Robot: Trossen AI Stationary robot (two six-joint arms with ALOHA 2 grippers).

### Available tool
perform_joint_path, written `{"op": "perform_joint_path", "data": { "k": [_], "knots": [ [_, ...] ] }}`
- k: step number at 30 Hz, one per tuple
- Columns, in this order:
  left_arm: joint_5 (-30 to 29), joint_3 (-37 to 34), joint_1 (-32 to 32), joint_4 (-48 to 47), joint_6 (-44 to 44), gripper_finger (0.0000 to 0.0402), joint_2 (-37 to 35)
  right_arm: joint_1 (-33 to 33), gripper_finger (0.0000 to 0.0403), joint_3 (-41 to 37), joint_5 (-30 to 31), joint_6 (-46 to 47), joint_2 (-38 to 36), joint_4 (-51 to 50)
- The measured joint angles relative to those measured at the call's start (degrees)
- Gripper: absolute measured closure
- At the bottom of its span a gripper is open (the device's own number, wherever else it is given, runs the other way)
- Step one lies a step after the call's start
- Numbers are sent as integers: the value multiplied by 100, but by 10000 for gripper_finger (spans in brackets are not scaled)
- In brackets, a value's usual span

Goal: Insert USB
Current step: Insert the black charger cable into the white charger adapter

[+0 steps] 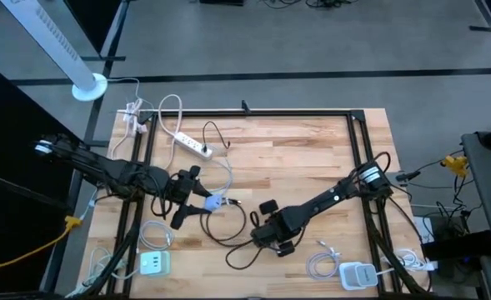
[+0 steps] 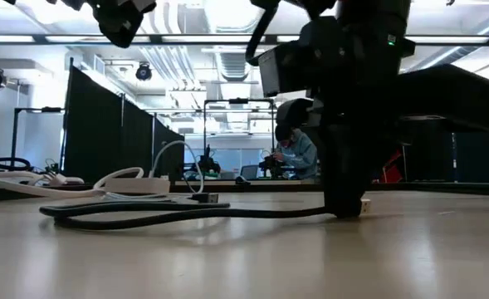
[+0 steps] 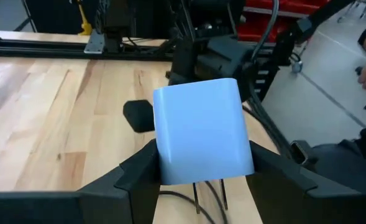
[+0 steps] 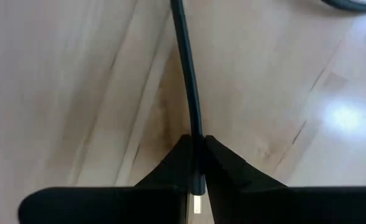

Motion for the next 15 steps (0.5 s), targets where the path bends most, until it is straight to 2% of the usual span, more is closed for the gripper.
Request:
{"op": "perform_joint_path", "data": {
  "k": [3, 11, 15],
  "knots": [
    [0, -11, 0, 1, 81, 204, 99, -8, 382, 15, -46, 24, -35, -34],
    [5, -15, 0, 26, 54, 204, 306, -168, 295, 102, -213, 27, -35, -78],
    [13, -15, 0, 27, 9, 204, 378, -229, 294, 109, -239, -33, 36, -89]
  ]
}}
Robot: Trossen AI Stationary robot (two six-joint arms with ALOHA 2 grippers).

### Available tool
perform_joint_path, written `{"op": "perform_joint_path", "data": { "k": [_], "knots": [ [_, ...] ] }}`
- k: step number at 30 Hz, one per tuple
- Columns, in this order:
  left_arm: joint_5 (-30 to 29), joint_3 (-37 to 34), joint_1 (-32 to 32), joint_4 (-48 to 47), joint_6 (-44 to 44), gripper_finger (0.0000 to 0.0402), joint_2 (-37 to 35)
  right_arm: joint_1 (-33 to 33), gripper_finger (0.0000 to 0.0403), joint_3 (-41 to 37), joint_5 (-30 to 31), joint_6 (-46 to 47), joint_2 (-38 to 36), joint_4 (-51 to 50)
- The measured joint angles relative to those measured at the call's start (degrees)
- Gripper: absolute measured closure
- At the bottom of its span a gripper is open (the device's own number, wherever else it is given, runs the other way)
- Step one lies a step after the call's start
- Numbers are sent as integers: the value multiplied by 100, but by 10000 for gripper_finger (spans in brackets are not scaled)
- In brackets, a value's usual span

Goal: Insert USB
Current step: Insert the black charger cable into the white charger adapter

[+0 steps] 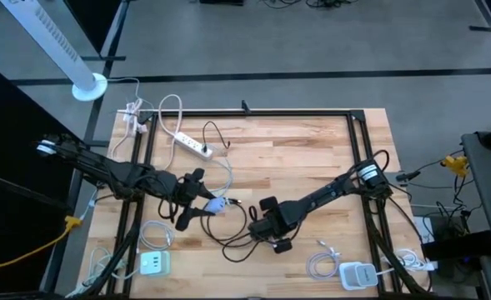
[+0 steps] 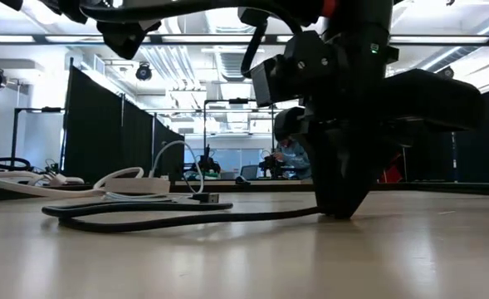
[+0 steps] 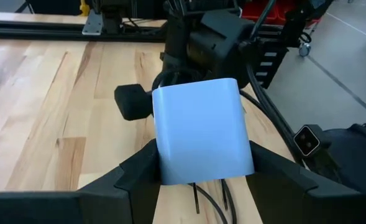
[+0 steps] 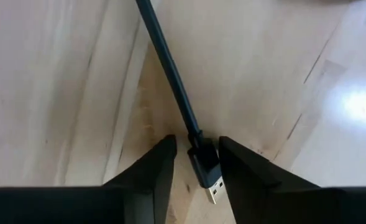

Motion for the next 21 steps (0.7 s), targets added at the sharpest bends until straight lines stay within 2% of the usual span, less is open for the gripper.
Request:
{"op": "perform_joint_path", "data": {
  "k": [6, 9, 12, 16, 21],
  "knots": [
    [4, -2, -5, 0, -3, 204, 17, -4, 386, -1, -67, -298, 95, 22],
    [47, -2, -22, 2, -7, 204, 5, -5, 385, 41, -67, -265, 47, 9],
    [599, -26, -52, 203, -11, 204, 13, 10, 385, 45, -63, -187, -141, -17],
    [1282, -278, -267, 1336, 51, 204, 68, 83, 385, 30, 51, -90, -682, 126],
    [1373, -825, -579, 2619, 529, 204, 111, 270, 385, 25, -244, -45, -1357, 970]
  ]
}}
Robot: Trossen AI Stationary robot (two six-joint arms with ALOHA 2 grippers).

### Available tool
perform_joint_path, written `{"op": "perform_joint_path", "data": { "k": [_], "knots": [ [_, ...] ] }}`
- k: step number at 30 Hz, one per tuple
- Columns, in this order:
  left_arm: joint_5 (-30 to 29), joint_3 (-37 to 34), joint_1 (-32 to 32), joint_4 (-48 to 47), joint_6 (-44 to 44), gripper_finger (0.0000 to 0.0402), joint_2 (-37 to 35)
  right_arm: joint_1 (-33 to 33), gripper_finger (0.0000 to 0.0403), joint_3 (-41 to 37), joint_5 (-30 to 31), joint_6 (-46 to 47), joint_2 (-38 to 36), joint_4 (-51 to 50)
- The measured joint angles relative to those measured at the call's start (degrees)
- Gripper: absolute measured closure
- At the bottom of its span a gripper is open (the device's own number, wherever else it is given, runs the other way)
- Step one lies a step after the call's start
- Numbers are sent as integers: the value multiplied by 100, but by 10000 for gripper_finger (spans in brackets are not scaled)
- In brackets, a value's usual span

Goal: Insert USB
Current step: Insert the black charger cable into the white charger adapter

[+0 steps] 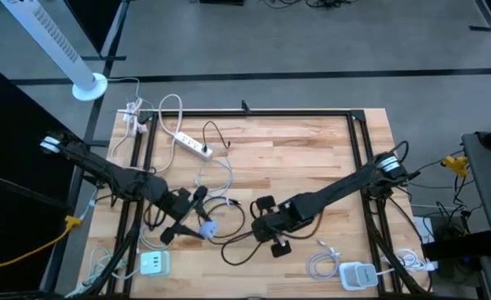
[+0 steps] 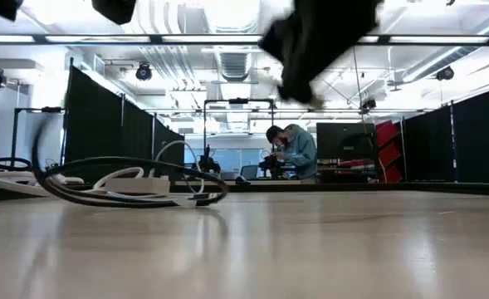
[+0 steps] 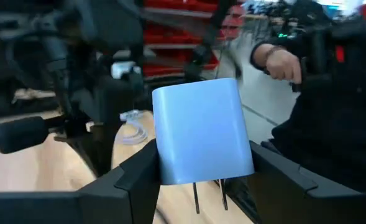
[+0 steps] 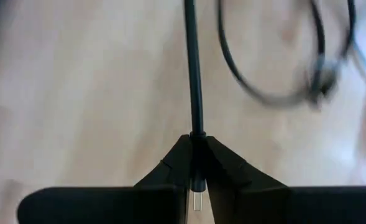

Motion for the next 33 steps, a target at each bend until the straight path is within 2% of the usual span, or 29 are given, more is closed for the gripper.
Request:
{"op": "perform_joint_path", "data": {
  "k": [6, 12, 16, 23, 26, 29, 33],
  "knots": [
    [-97, -911, -13, 1861, 238, 204, 147, 205, 385, 12, -392, -456, -535, 1228],
    [-120, -1531, -15, 3691, 332, 204, 700, 208, 385, 10, -394, -914, -663, 2369],
    [-127, -1555, -15, 3765, 471, 204, 1071, 141, 385, 7, -402, -1218, -656, 2838],
    [11, -1550, 62, 4957, 1170, 204, 2125, -330, 385, -229, -496, -1799, -650, 3998],
    [325, -1555, 228, 5180, 1206, 204, 2414, -546, 385, -365, -778, -1942, -650, 4397],
    [385, -1551, 408, 5503, 1229, 204, 2574, -772, 385, -517, -869, -1919, -650, 4836],
    [382, -1557, 692, 5447, 1442, 204, 2736, -991, 385, -723, -877, -1869, -650, 5281]
  ]
}}
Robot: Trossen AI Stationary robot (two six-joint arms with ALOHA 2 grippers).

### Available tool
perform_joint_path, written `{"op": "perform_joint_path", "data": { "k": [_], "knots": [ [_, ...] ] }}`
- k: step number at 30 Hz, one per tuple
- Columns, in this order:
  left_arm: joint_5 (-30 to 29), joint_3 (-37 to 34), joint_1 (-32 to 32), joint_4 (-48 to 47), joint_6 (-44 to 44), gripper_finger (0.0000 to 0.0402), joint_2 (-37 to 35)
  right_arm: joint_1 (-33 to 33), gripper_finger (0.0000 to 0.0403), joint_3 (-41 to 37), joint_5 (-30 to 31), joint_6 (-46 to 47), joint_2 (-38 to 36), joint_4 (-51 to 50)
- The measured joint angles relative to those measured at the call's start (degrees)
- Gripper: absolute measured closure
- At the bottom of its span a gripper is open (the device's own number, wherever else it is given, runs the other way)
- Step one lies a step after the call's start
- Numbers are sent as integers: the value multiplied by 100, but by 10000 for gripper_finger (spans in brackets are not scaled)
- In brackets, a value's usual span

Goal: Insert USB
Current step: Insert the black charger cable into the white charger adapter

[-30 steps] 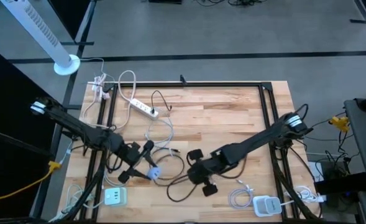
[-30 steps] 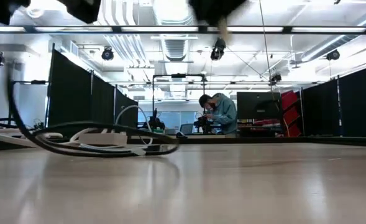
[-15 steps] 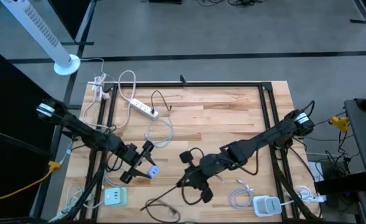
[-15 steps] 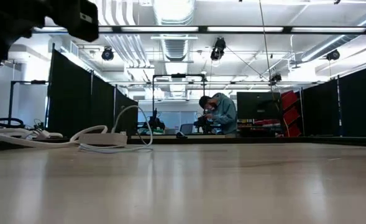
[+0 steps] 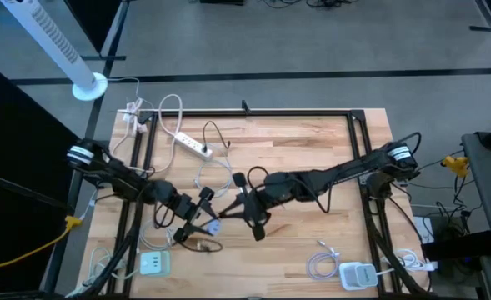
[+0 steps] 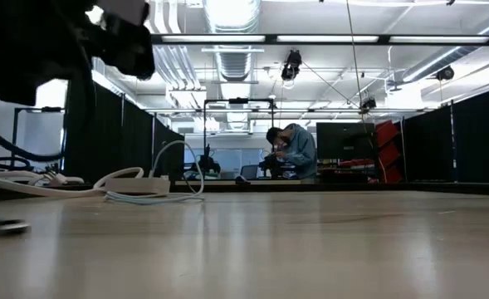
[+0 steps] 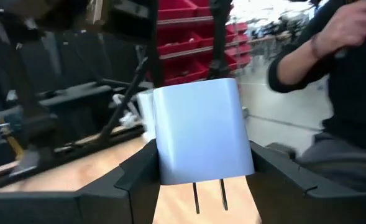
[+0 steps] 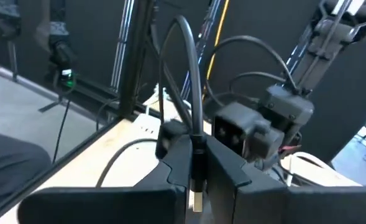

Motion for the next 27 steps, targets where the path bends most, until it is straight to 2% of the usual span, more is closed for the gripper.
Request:
{"op": "perform_joint_path", "data": {
  "k": [6, 11, 18, 22, 27],
  "knots": [
    [7, 2, 416, -12, 622, 204, 84, -193, 385, -93, 57, 7, -87, 122],
    [875, -140, 616, 54, 1158, 204, 30, -179, 385, -100, 195, -365, -150, 75],
    [1214, -431, 840, 520, 1175, 204, 3, -306, 385, -104, 178, -439, -210, 59],
    [1192, -430, 851, 544, 1083, 204, 3, -393, 385, -142, 156, -311, -210, 91],
    [741, -337, 877, 544, 827, 204, 3, -510, 385, -166, 216, 60, -205, 172]
  ]
}}
